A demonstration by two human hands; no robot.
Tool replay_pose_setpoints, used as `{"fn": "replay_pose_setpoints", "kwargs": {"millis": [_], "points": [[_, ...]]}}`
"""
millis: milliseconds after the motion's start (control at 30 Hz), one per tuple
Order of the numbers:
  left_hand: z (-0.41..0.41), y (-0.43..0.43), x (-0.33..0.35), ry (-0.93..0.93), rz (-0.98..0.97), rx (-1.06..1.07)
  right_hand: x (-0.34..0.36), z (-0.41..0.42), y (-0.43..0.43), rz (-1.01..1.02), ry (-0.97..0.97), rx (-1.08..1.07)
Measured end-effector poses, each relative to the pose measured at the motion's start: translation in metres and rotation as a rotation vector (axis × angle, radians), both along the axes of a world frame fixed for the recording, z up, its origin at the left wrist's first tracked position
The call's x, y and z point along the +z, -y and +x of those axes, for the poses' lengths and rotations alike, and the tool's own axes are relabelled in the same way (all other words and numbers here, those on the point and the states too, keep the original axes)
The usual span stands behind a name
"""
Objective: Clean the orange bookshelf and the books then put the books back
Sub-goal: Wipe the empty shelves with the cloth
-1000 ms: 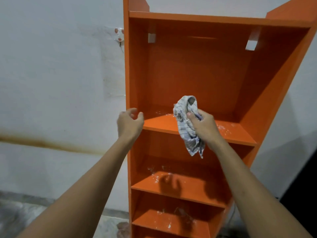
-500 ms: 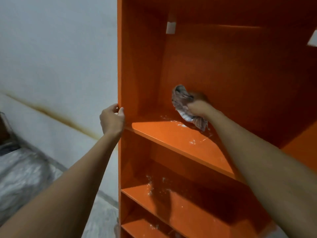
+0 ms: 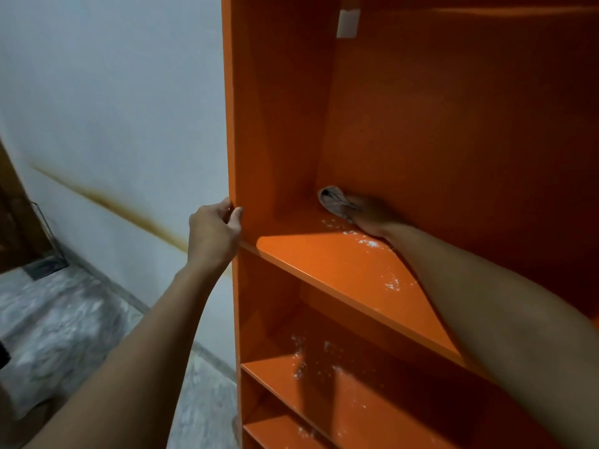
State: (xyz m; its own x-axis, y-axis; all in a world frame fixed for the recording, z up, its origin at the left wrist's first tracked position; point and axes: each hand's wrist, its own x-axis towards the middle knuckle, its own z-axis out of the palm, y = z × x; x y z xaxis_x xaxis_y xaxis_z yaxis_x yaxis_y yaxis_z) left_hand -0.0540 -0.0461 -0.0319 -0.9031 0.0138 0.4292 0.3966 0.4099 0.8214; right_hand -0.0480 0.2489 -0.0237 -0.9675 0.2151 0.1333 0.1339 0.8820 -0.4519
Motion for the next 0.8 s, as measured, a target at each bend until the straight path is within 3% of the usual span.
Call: {"fn": "replay_pose_setpoints", "kwargs": {"millis": [200,300,533,667,800], "points": [[-0.001,0.003,0.003,0.029,-0.015,-0.028,0.002,0.007,0.043,-0.204,0.023,0.123],[-0.003,0.007,0.009,0.066,-0.058,-0.048,-0.002,0.016,0.078,-0.129,-0.045,0.239],[-0.006,0.017,0.018,0.121,-0.088,-0.106,-0.007,0.090,0.168,-0.140,-0.084,0.724],[-0.005,0.018,0.021,0.158,-0.086,-0.128,0.016,0.099,0.162,-0.244,-0.069,0.591],[0.000,0.015,0.019,0.140,-0.088,-0.121,0.060,0.093,0.112,-0.378,-0.231,0.307]]}}
